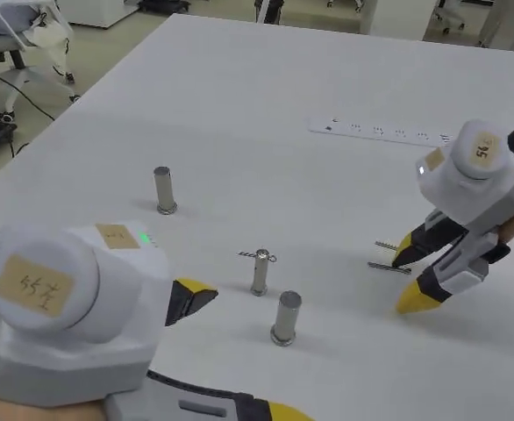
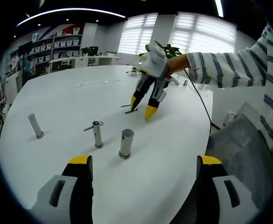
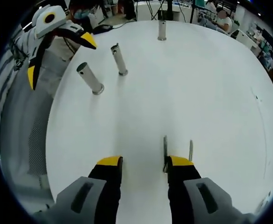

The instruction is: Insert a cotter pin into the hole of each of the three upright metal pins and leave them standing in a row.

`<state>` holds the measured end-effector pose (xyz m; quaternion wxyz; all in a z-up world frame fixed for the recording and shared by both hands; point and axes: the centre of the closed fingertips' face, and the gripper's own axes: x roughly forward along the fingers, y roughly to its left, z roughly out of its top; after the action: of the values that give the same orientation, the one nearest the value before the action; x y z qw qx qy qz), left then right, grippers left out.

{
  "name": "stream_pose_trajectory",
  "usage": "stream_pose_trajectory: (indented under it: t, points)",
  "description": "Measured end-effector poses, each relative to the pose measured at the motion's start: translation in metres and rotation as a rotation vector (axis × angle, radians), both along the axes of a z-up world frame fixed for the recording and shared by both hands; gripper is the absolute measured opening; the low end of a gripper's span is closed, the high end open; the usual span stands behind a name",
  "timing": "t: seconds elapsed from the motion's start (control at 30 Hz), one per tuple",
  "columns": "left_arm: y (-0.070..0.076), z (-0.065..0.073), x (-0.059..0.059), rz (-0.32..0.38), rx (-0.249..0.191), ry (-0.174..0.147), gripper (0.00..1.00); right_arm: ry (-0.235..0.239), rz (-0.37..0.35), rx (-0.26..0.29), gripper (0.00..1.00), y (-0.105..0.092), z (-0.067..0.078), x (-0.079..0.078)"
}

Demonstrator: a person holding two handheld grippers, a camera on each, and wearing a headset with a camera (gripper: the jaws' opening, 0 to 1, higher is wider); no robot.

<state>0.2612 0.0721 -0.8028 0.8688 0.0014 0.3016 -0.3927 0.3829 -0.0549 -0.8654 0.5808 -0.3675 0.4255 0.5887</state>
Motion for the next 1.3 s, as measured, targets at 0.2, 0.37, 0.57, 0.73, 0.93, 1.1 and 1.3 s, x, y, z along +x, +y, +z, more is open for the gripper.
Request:
stream_pose_trajectory:
  t: [0.2,0.37,0.57,0.73,0.93,1.1,1.3]
  points:
    - [0.004,-0.003,-0.003,0.006,0.014,0.008,0.92,0.011,-0.079,0.006,0.22,0.001,0.000,0.008]
    - [0.007,-0.003,-0.003,0.015,0.013,0.012,0.92,0.016,-0.132,-0.023,0.08,0.003,-0.002,0.013]
    - [0.018,-0.006,0.000,0.046,0.020,0.019,0.90,-0.049,-0.056,-0.096,0.06,0.004,-0.004,0.012]
    - [0.023,-0.008,0.001,0.050,0.035,0.017,0.90,-0.059,-0.057,-0.118,0.06,0.004,-0.004,0.013]
    - [0.027,-0.006,0.004,0.062,0.032,0.012,0.90,-0.090,-0.057,-0.172,0.05,0.004,-0.005,0.014]
    - [0.027,-0.006,0.005,0.059,0.035,0.011,0.90,-0.092,-0.052,-0.187,0.05,0.004,-0.005,0.015]
    - [0.027,-0.003,0.004,0.066,0.031,0.006,0.90,-0.102,-0.035,-0.180,0.04,0.004,-0.005,0.016]
